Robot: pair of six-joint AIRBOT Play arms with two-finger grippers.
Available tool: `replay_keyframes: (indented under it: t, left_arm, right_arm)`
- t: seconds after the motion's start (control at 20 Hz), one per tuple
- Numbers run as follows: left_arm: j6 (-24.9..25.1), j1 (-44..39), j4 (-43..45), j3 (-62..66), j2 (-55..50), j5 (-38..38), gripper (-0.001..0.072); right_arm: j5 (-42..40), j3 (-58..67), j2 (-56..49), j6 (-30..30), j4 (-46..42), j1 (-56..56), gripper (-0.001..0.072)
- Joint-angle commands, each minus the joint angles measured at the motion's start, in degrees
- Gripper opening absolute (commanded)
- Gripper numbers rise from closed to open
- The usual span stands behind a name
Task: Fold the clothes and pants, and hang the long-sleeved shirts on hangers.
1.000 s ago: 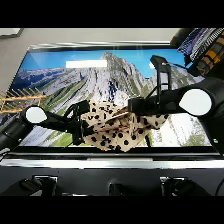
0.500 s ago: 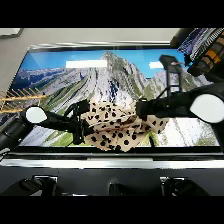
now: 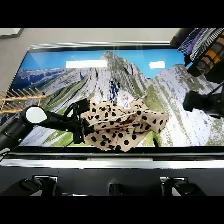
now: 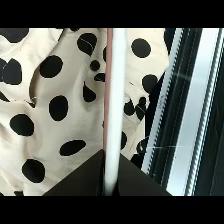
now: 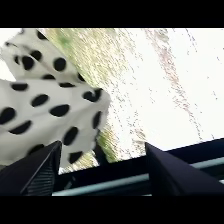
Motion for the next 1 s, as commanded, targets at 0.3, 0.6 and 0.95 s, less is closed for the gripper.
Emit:
replay_keyframes:
  t: [0.3,0.6,0.95]
  left_arm:
    - [0.0,0.0,0.0,0.0,0.0,0.2,0.0025]
    - [0.0,0.0,0.0,0.0,0.0,0.2,0.0025]
    - [0.0,0.0,0.0,0.0,0.0,0.2,0.0025]
  right_arm:
    - [7.9,-0.2,-11.3,-52.8,19.4,-11.0,0.0636]
    - [6.1,-0.2,-19.3,-60.4,26.5,-11.0,0.0637]
    - [3.1,-2.3,-24.4,-65.6,29.0,-11.0,0.0640]
